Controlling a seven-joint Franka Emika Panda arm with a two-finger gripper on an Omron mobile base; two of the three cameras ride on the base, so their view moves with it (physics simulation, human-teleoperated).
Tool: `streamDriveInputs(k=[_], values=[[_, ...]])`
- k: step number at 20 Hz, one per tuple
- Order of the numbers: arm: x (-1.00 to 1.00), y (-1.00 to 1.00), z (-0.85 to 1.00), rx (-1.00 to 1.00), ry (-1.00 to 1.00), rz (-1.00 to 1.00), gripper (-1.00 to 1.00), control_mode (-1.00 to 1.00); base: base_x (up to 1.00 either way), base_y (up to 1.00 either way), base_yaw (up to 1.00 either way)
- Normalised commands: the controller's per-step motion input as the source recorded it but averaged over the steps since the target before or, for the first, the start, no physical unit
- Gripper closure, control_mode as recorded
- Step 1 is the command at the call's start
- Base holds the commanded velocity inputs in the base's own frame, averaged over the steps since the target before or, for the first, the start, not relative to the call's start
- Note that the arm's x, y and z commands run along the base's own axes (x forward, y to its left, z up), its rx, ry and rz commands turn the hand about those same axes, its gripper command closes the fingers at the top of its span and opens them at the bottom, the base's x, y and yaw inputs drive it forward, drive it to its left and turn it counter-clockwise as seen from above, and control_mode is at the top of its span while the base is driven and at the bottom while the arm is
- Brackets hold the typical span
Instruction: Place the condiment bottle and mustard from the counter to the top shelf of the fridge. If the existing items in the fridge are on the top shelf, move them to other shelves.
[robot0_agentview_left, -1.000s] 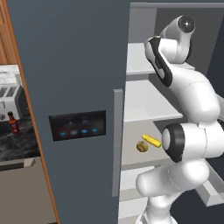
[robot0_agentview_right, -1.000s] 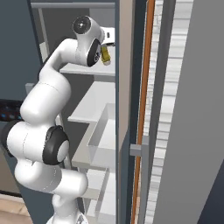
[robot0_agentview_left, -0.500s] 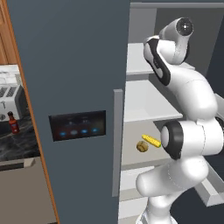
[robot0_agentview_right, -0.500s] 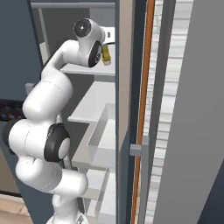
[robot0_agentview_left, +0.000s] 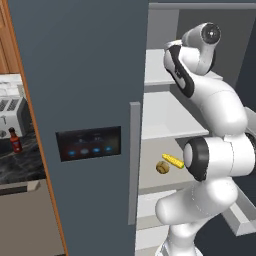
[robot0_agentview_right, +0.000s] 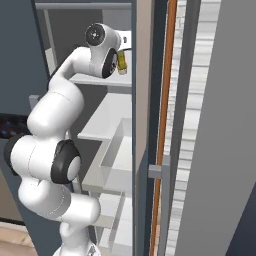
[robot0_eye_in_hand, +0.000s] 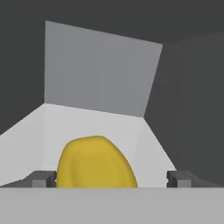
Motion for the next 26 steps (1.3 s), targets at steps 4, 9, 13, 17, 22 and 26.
streamDriveInputs(k=[4, 9, 13, 17, 22, 26], values=[[0.17, -0.05, -0.05, 0.0, -0.06, 0.0, -1.0, -1.0, 0.0, 0.0, 0.0], [0.15, -0.03, -0.02, 0.0, -0.04, 0.0, -1.0, -1.0, 0.0, 0.0, 0.0], [-0.14, 0.0, 0.08, 0.0, -0.1, 0.0, -1.0, -1.0, 0.0, 0.0, 0.0], [-0.81, 0.0, 0.19, 0.0, -0.2, 0.0, -1.0, -1.0, 0.0, 0.0, 0.0], [-1.0, 0.1, 0.21, 0.0, -0.23, 0.0, -1.0, -1.0, 0.0, 0.0, 0.0], [-1.0, 0.53, 0.04, -0.01, -0.18, 0.0, -1.0, -1.0, 0.0, 0.0, 0.0]])
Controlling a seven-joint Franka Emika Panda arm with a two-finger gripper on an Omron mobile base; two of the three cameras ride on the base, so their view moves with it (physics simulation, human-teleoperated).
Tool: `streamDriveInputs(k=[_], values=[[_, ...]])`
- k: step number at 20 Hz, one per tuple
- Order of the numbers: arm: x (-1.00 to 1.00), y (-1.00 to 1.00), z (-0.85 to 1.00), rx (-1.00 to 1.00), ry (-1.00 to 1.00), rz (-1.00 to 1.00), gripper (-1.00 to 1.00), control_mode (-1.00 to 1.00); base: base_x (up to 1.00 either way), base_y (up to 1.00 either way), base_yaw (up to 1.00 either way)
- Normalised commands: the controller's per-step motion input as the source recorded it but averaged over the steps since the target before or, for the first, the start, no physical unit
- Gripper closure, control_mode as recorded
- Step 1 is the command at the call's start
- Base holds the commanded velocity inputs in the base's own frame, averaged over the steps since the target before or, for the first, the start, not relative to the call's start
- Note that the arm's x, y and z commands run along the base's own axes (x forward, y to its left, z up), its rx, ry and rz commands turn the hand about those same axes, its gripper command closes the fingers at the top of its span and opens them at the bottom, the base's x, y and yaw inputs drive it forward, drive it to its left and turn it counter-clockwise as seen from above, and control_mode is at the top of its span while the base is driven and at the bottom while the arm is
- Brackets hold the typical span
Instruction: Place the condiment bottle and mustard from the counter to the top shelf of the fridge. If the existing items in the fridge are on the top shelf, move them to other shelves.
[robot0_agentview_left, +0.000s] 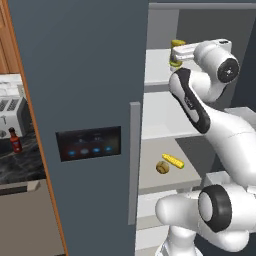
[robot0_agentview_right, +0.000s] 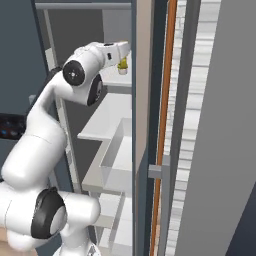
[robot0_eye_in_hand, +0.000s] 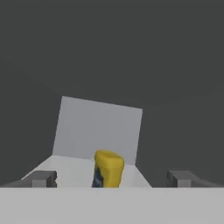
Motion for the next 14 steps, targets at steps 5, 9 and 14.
streamDriveInputs(k=[5, 9, 14], values=[[-1.0, 0.62, 0.44, 0.0, 0.04, 0.0, -1.0, -1.0, 0.0, 0.0, 0.0], [-1.0, 0.49, 0.38, 0.09, 0.23, 0.0, -1.0, -1.0, 0.0, 0.0, 0.0], [-1.0, 0.19, 0.08, 0.16, 0.37, 0.0, -1.0, -1.0, 0.0, 0.0, 0.0]])
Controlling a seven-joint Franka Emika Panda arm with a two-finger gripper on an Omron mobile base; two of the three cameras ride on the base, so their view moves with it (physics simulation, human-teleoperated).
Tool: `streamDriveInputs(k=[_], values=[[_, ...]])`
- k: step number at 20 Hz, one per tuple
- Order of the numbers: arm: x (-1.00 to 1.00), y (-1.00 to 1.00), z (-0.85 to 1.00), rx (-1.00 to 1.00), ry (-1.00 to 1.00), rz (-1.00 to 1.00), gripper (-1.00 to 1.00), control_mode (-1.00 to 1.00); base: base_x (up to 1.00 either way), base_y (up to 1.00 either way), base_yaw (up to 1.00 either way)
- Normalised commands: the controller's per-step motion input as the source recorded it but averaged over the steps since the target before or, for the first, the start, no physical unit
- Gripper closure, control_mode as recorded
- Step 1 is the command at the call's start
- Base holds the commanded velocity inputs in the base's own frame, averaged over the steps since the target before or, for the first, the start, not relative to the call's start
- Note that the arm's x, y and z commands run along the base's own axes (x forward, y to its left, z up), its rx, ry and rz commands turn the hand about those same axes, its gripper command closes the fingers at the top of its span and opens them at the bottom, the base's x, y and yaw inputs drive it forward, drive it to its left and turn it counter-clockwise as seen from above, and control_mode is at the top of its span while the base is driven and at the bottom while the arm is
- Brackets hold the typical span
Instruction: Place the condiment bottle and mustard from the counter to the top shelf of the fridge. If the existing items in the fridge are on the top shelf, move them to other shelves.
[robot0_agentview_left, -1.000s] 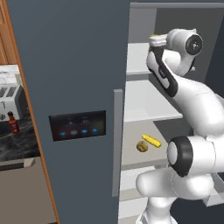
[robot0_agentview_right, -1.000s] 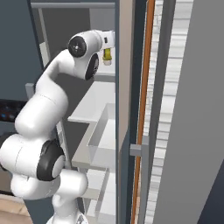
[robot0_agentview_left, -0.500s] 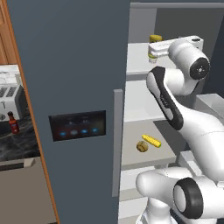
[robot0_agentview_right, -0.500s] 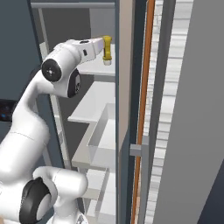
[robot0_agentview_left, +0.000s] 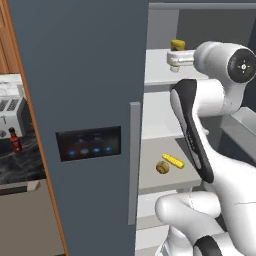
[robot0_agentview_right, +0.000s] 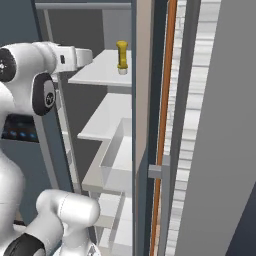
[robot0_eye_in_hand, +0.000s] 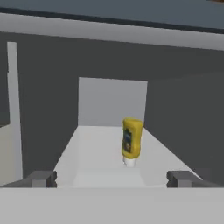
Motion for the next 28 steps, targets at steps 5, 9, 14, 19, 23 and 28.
streamDriveInputs(k=[5, 9, 14, 19, 23, 28], values=[[-1.0, 0.0, -0.59, 0.11, 0.45, 0.0, -1.0, -1.0, 0.0, 0.0, 0.0], [-1.0, 0.0, -0.94, 0.07, 0.37, 0.0, -1.0, -1.0, 0.0, 0.0, 0.0], [-0.74, 0.0, -0.63, 0.0, 0.02, 0.0, -1.0, -1.0, 0.0, 0.0, 0.0], [-0.03, 0.0, -0.09, 0.0, 0.0, 0.0, -1.0, -1.0, 0.0, 0.0, 0.0], [-0.41, 0.1, -0.05, 0.0, -0.02, 0.02, -1.0, -1.0, 0.0, 0.0, 0.0], [0.0, 0.0, 0.0, 0.0, 0.0, 0.0, -1.0, 1.0, -1.0, 0.39, 0.1]])
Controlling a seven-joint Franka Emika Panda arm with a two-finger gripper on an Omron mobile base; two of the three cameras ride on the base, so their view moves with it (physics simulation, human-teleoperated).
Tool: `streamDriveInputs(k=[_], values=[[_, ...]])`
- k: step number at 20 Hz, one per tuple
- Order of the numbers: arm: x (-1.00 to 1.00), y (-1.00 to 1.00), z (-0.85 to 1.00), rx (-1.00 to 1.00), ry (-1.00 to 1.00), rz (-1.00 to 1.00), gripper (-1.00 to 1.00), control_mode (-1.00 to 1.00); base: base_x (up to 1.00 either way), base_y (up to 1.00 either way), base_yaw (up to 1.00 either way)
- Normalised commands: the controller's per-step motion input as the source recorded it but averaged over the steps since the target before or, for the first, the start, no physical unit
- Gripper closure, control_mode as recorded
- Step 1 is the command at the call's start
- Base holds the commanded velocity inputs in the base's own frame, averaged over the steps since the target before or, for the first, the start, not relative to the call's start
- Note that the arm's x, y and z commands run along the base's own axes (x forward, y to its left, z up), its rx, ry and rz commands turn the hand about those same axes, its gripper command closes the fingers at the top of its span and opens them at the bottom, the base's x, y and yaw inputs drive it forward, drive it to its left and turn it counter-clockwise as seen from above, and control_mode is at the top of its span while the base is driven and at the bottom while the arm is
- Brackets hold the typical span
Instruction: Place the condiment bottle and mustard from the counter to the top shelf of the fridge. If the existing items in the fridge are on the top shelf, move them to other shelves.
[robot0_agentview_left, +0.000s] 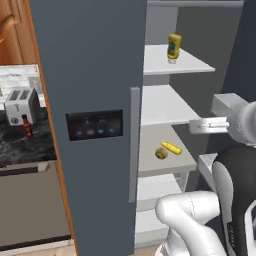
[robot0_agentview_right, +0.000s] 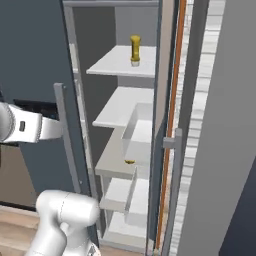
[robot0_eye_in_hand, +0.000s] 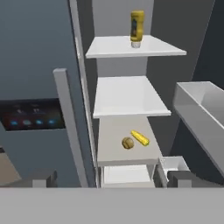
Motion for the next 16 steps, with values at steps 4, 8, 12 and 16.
streamDriveInputs(k=[4, 8, 12, 16], values=[[0.0, 0.0, 0.0, 0.0, 0.0, 0.0, -1.0, 1.0, -0.61, 0.94, 0.1], [0.0, 0.0, 0.0, 0.0, 0.0, 0.0, -1.0, 1.0, 0.27, 1.0, 0.07], [0.0, 0.0, 0.0, 0.0, 0.0, 0.0, -1.0, 1.0, 0.89, 1.0, 0.09], [0.0, 0.0, 0.0, 0.0, 0.0, 0.0, -1.0, 1.0, 1.0, 1.0, 0.11]])
